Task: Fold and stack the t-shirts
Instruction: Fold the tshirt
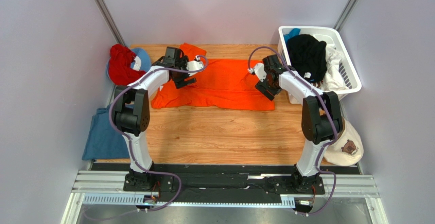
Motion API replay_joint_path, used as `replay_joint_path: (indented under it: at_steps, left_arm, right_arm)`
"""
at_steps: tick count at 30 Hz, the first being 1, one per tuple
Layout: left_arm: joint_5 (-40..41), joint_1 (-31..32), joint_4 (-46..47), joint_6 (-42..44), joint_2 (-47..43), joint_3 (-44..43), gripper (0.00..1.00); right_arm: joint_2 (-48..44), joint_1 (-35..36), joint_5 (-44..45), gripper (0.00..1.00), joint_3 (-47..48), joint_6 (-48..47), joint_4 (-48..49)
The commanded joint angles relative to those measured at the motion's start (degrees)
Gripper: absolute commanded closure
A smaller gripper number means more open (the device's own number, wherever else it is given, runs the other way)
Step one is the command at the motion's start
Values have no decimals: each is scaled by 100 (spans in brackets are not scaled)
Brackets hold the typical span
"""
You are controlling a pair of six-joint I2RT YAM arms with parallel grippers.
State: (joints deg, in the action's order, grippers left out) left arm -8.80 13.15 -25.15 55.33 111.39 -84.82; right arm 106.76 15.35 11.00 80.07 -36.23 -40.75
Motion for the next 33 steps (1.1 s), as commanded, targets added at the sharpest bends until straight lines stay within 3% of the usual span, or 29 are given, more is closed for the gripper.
replay_joint_path:
  at_steps: [1, 27, 30, 33]
  left_arm:
    - [-201, 39, 1, -66, 84, -263, 12]
    - [-228, 197, -342, 101, 453, -492, 17]
    - [-193, 197, -342, 109, 541, -554, 19]
    - [-175, 188, -342, 118, 594, -589, 29]
  right_arm:
    - [-322, 29, 139, 24, -79, 81, 191]
    - [-279, 29, 191, 26, -97, 37, 147]
    - [-296, 29, 200, 26, -132, 19, 138]
    - [-314, 38, 209, 26, -150, 19, 146]
